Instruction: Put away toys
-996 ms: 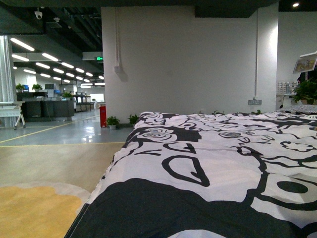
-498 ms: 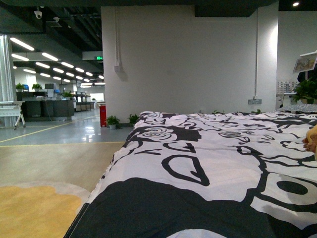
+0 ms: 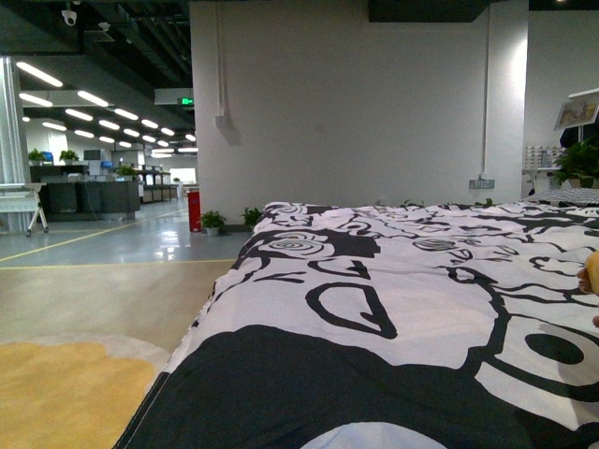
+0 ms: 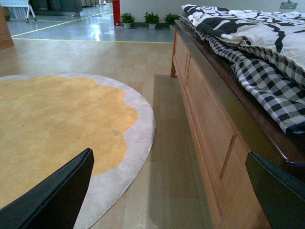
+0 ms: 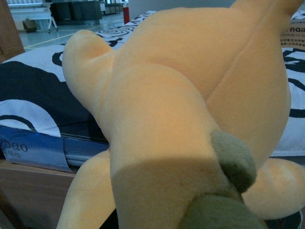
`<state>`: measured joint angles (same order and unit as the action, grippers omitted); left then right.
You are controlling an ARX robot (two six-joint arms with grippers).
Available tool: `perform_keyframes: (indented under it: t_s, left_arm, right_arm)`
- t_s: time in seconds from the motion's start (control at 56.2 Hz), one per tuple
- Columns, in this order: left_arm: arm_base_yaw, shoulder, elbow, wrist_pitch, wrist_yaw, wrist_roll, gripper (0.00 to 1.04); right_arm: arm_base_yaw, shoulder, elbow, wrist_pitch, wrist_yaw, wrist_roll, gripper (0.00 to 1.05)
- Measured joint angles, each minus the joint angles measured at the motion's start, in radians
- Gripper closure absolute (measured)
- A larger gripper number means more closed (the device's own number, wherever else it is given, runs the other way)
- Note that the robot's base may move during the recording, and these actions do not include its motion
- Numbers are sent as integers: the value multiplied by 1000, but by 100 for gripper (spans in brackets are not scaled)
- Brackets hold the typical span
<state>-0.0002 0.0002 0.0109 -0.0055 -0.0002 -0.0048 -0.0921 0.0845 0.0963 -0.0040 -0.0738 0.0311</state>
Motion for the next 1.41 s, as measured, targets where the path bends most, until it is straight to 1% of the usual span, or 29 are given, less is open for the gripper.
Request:
perform_keyframes:
  t_s: [0.036,0.125,0.463,0.623,1.406]
  left_arm:
    - [0,0,0,0,0,0,6]
    - [0,0,0,0,0,0,6]
    - [0,0,0,0,0,0,6]
    - [0,0,0,0,0,0,6]
    - [0,0,0,0,0,0,6]
  right_arm:
    - [51,-7,-1,0,44,-5,88]
    - [83,-16,-10,0,56,-20,88]
    - [89,-43,-38,2,61,-28,88]
    - [89,-80,-81,8,60,-29,88]
    - [89,-82,-81,8,60,-29,88]
